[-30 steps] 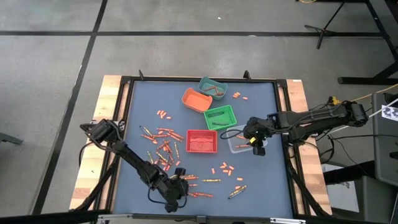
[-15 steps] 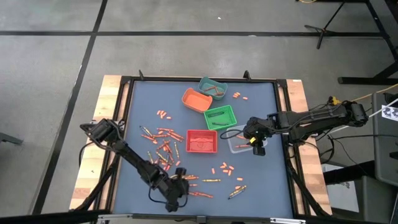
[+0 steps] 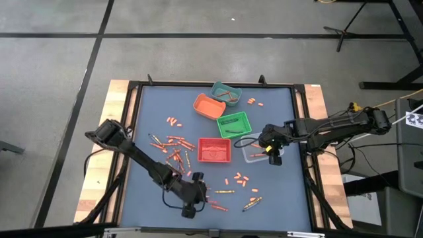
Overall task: Sort crayons
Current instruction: Put the red orange crayon into the blue bin
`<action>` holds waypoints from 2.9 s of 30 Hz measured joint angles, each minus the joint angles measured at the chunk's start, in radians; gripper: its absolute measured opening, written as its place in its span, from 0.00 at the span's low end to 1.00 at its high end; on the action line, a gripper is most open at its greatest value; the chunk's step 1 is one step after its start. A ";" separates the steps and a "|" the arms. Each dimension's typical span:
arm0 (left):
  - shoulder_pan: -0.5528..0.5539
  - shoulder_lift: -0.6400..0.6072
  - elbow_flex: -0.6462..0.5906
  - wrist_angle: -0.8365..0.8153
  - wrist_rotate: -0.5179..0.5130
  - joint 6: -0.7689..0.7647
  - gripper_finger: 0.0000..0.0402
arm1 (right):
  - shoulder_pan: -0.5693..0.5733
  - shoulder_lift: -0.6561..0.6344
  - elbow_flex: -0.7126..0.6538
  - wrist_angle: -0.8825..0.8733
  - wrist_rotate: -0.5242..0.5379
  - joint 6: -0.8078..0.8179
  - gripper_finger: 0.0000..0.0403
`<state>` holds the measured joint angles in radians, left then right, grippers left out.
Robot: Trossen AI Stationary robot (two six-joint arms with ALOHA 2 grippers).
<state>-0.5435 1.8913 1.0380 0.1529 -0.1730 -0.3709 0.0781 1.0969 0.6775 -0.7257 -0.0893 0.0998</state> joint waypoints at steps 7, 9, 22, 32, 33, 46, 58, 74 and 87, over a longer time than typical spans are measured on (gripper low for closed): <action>0.113 -0.064 0.001 0.000 -0.037 0.191 0.01 | 0.000 0.000 0.000 0.000 0.000 0.000 0.36; 0.157 -0.072 0.001 -0.001 -0.042 0.240 0.01 | 0.000 0.000 0.000 0.000 0.000 0.000 0.36; 0.455 -0.073 0.001 0.030 -0.047 0.434 0.01 | 0.000 0.000 0.000 0.005 0.000 0.000 0.36; 0.610 -0.074 0.001 0.156 -0.046 0.463 0.02 | 0.000 0.000 0.000 0.029 0.000 0.000 0.36; 0.625 -0.074 0.001 0.175 -0.046 0.465 0.02 | 0.000 0.000 0.000 0.029 0.000 0.000 0.36; 0.859 -0.074 0.001 0.329 -0.046 0.644 0.02 | 0.000 0.000 0.000 0.029 0.084 -0.001 0.36; 1.060 0.004 0.002 0.539 0.204 0.638 0.02 | 0.000 0.000 0.000 0.070 0.088 -0.001 0.36; 1.133 0.079 0.002 0.544 0.299 0.750 0.02 | 0.000 0.001 0.000 0.098 0.087 0.000 0.36; 1.132 0.079 0.002 0.535 0.299 0.748 0.02 | 0.000 0.001 0.000 0.097 0.087 0.000 0.36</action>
<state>0.5888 1.9705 1.0397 0.6878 0.1257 0.3767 0.0783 1.0977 0.6773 -0.6285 -0.0025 0.0994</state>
